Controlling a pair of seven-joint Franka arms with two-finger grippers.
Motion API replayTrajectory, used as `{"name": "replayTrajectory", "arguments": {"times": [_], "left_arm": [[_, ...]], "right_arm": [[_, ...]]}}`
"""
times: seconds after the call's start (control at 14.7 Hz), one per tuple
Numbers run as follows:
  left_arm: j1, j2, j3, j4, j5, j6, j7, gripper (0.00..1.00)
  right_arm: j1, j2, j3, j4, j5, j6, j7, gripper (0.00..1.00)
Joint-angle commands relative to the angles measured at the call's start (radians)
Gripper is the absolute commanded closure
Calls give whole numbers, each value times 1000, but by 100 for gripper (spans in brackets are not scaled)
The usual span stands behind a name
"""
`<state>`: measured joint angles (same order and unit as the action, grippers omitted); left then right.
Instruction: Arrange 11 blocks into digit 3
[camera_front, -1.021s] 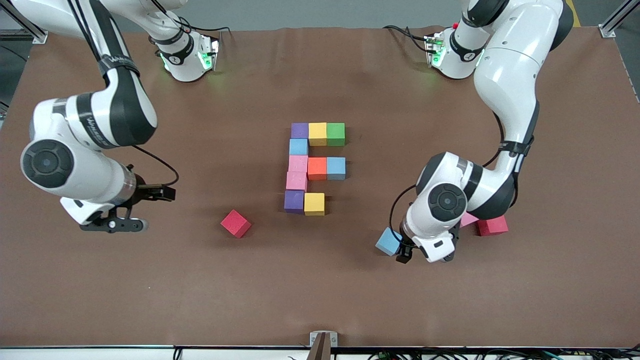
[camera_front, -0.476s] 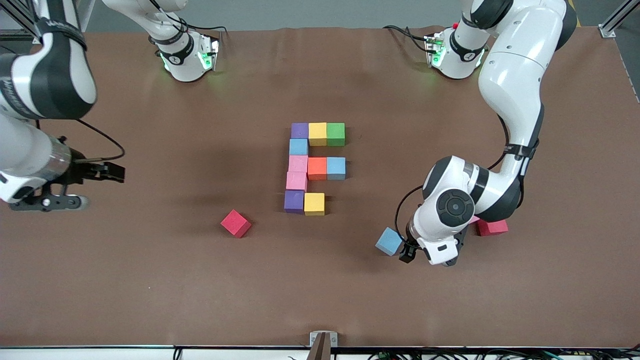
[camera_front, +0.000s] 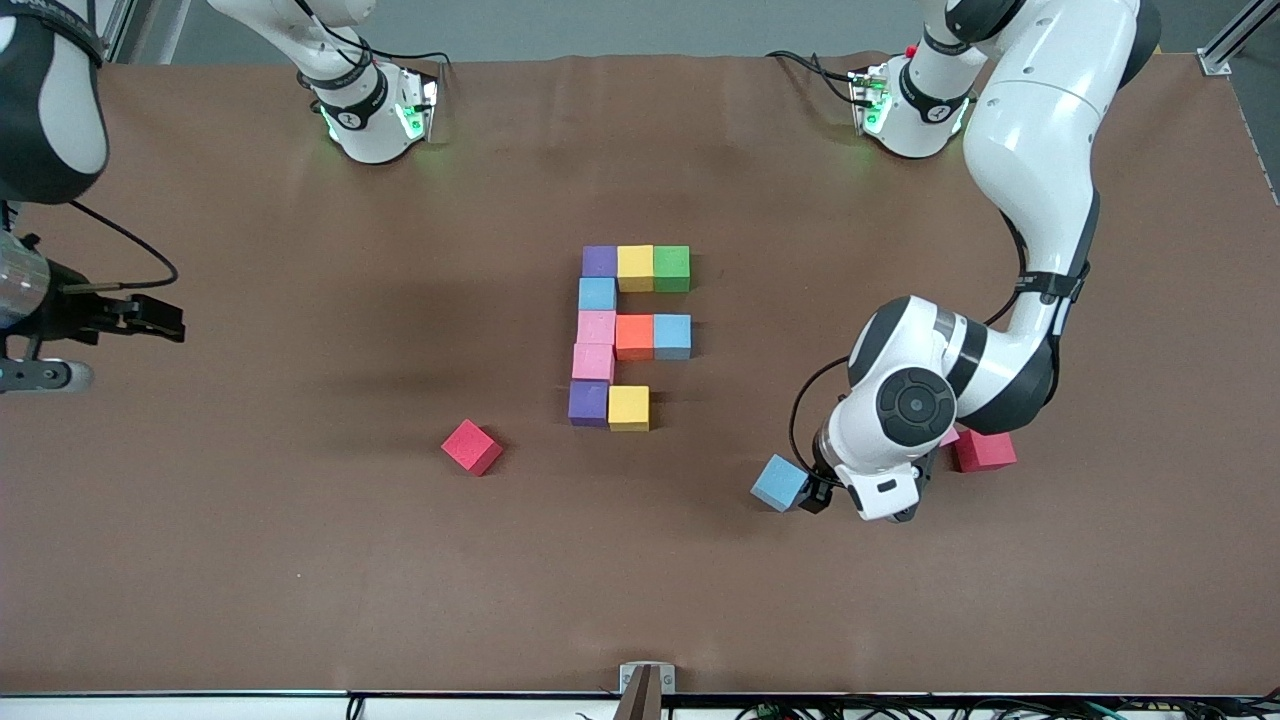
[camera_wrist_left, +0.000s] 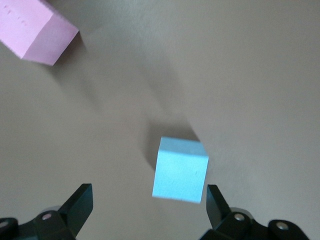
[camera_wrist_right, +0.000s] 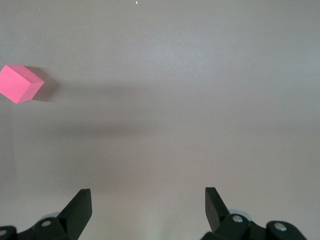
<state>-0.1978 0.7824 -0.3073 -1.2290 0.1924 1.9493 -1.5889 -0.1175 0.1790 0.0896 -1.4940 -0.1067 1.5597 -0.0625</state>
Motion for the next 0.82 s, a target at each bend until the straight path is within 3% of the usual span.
{"name": "replayTrajectory", "arguments": {"times": [0.0,0.75], "left_arm": [[5,-17,-12,-7,-19,-46,10,0],[6,-20,-21,-6,-19,-92,10,0]], "right_arm": [[-16,-15,16,50,-13,-36,-10,0],[-5,-10,29,120,-2,-102,-2,0]]}}
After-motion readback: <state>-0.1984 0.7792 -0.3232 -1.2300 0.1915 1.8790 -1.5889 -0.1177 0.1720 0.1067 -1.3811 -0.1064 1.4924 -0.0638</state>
